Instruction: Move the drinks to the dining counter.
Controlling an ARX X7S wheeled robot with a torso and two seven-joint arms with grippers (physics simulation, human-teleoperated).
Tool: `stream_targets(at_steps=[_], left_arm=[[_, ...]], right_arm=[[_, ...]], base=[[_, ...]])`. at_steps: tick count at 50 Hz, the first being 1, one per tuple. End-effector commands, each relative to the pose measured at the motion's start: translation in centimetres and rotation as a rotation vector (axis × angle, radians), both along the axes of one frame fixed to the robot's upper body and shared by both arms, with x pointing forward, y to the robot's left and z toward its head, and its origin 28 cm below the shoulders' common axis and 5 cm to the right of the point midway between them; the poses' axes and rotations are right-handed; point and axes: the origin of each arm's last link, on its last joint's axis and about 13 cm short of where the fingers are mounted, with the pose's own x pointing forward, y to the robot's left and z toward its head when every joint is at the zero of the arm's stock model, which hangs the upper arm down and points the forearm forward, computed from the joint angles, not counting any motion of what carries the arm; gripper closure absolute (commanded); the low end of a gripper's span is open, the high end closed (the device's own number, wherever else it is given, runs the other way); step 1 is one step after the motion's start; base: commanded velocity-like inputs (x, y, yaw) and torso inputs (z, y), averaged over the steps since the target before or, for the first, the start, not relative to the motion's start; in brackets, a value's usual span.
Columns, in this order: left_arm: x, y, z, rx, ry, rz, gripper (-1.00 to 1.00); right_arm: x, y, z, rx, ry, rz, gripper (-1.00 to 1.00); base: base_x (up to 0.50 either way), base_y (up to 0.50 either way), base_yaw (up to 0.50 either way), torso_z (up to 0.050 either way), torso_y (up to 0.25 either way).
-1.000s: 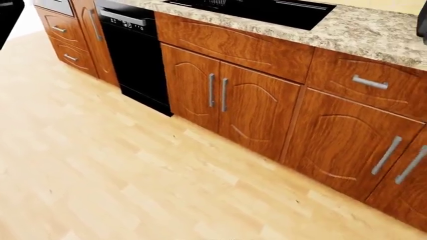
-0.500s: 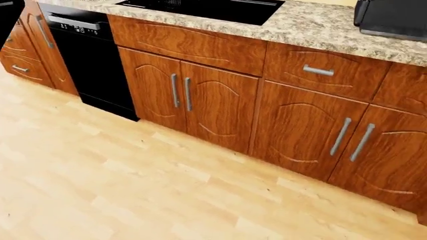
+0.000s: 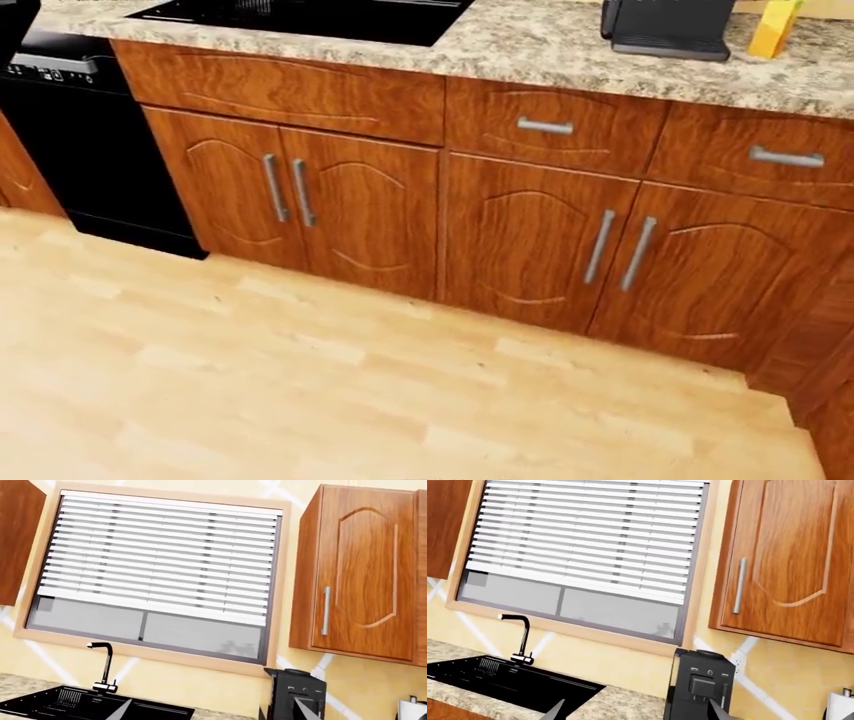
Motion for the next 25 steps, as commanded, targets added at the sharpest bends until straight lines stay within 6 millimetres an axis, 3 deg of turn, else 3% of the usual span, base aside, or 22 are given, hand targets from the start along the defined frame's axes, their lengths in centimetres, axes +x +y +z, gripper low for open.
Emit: stream_targets(at_steps=[1, 25], left_arm=[[0.12, 0.08, 0.04, -0.004, 0.000, 0.002, -1.00], [-0.02, 0.10, 0.10, -0.004, -0.001, -0.001, -1.00]], right_arm=[[0.15, 0.07, -0.09, -0.002, 0.001, 0.000, -1.00], [-0.02, 0.06, -0.03, -0.006, 0.002, -0.007, -1.00]], base=[[-0.05, -0.02, -0.50, 0.000, 0.000], [-0.05, -0.01, -0.50, 0.000, 0.000]])
